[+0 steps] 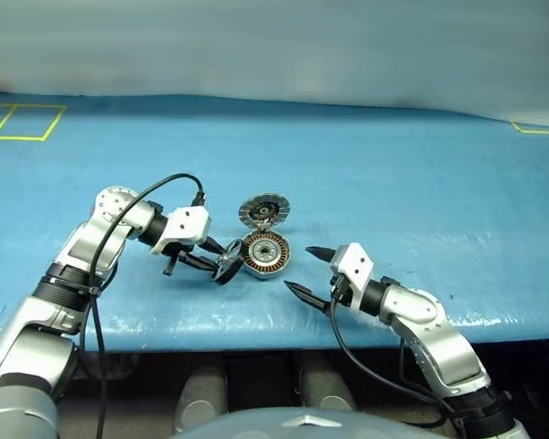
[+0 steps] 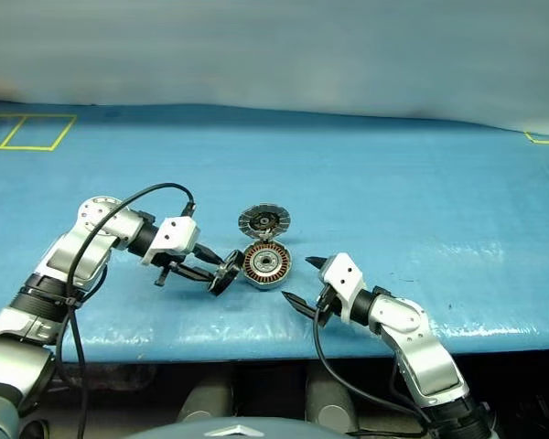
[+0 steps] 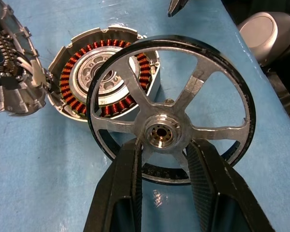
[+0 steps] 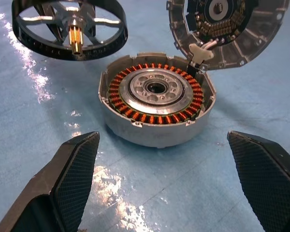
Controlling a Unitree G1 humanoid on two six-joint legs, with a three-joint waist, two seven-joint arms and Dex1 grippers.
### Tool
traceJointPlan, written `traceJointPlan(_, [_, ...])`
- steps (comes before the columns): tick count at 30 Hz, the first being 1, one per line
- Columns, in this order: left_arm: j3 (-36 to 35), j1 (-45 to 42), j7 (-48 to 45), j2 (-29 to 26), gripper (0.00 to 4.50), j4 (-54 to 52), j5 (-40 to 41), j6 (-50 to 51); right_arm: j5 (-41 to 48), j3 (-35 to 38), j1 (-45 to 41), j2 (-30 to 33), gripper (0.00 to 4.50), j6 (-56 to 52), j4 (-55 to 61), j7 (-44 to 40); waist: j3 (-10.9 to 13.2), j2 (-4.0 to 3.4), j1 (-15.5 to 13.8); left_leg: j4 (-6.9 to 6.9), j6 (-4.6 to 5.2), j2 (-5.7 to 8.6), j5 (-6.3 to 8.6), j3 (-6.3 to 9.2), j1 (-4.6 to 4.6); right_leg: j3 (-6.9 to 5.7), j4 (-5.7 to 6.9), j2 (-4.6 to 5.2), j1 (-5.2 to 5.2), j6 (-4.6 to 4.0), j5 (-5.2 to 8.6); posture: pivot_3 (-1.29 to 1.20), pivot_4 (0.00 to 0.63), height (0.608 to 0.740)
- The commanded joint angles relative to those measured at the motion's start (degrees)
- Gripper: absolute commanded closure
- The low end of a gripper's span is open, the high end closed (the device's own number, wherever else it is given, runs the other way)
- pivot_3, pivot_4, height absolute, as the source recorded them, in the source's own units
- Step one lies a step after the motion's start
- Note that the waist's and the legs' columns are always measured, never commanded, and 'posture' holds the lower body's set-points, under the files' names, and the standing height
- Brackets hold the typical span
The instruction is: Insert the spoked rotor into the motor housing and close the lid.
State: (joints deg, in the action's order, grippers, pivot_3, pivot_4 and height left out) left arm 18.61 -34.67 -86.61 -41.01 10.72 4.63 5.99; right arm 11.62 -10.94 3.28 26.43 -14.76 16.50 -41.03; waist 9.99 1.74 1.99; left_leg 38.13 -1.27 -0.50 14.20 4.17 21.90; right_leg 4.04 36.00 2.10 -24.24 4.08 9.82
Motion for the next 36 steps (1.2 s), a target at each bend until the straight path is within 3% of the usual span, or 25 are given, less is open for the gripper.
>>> traceJointPlan(1, [-0.18,-2.78,0.79,0.96,3.46,0.17,-0.36,-1.29,-0.03,0.07,0.19,0.01,0.00,1.49,0.80,-0.20,0.00,0.00,0.08,0.00,0.00,0.00,0.00,-0.01,0.00,0.01,0.00,0.00,0.01,0.00,0.00,0.00,0.150,0.740])
traceJointPlan(17, [2.43,-8.71,2.00,6.30,3.46,6.35,-2.93,-3.34,-1.82,-0.63,0.45,-1.06,0.00,4.24,-1.51,0.73,0.00,0.00,0.05,-0.01,0.00,0.01,0.00,-0.03,-0.02,0.04,-0.02,0.00,0.02,0.00,0.00,0.00,0.150,0.740])
traceJointPlan(36, [2.49,-9.22,5.43,6.94,3.46,7.18,-5.59,-1.21,-2.51,-0.84,0.80,-1.67,0.00,4.51,-1.88,1.62,0.00,0.00,0.20,-0.05,0.00,0.01,0.00,-0.02,-0.02,0.05,-0.03,-0.01,0.01,0.00,0.00,0.00,0.150,0.740])
